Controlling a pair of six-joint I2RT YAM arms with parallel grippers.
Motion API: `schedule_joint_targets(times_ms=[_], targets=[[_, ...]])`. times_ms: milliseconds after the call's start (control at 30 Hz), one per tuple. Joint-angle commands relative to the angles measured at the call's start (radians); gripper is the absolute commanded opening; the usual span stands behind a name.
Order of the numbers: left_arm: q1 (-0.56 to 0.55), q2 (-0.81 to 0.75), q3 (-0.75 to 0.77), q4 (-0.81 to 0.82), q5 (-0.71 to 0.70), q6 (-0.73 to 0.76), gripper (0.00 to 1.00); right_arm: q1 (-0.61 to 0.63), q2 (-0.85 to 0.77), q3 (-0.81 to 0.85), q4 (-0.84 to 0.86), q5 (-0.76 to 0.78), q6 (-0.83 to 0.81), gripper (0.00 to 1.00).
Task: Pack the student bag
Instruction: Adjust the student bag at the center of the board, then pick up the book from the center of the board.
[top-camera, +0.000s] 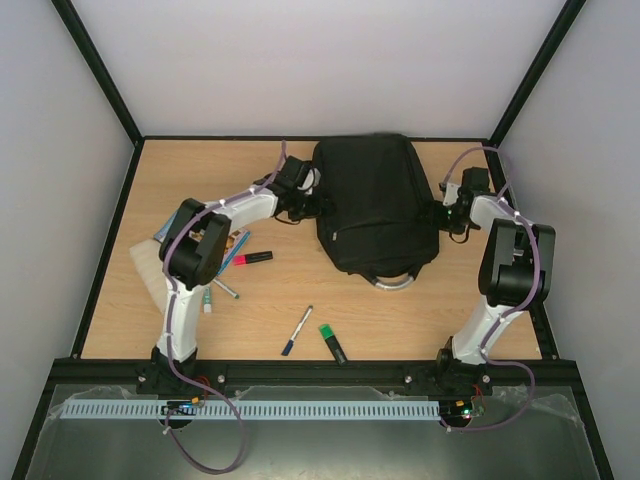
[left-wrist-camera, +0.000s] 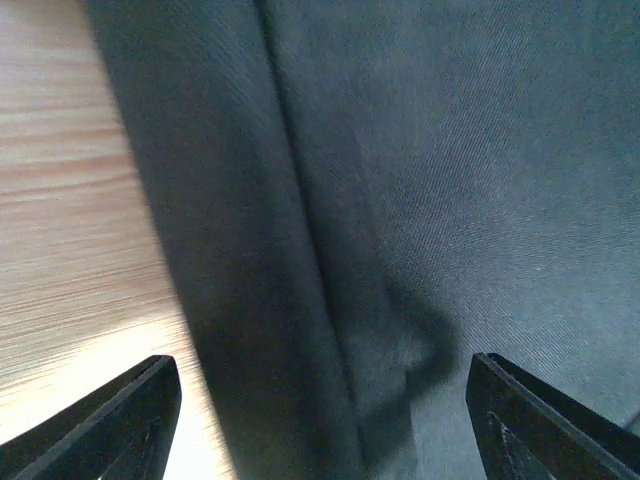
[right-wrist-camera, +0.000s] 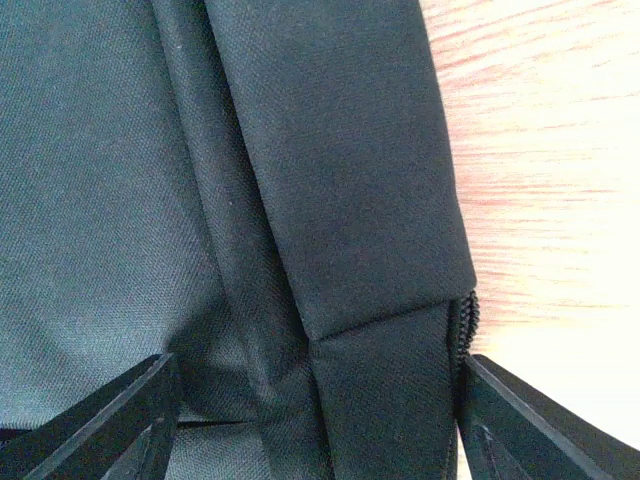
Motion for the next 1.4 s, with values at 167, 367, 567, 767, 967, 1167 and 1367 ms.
schedule_joint_targets(times_ms=[167, 367, 567, 767, 967, 1167, 1367], targets=[[-0.057, 0.115, 0.146, -0.004, 0.062, 0.011, 0.75, 0.007, -0.078, -0.142, -0.185, -0.143, -0.051, 0.72], [-0.054, 0.095, 0.183, -0.092, 0.004, 0.043, 0.77, 0.004, -0.173, -0.159, -0.203, -0.082, -0.082, 0.74], [-0.002, -0.082, 0.091, -0.210, -0.134, 0.064, 0.82, 0.003, -0.301, -0.140, -0.205, 0.010, -0.067, 0.79], [0.144, -0.330, -0.143, -0.207, -0.159, 0.017, 0.84, 0.004, -0.445, -0.092, -0.203, 0.046, -0.092, 0.81], [0.280, -0.493, -0.288, -0.219, -0.177, 0.008, 0.86, 0.105, -0.504, -0.059, -0.206, -0.238, -0.119, 0.72], [0.443, -0.622, -0.432, -0.214, -0.200, -0.044, 0.86, 0.319, -0.490, -0.128, -0.136, -0.365, -0.139, 0.71], [0.505, -0.681, -0.492, -0.246, -0.265, -0.098, 0.84, 0.330, -0.441, -0.242, -0.143, -0.505, -0.280, 0.72]])
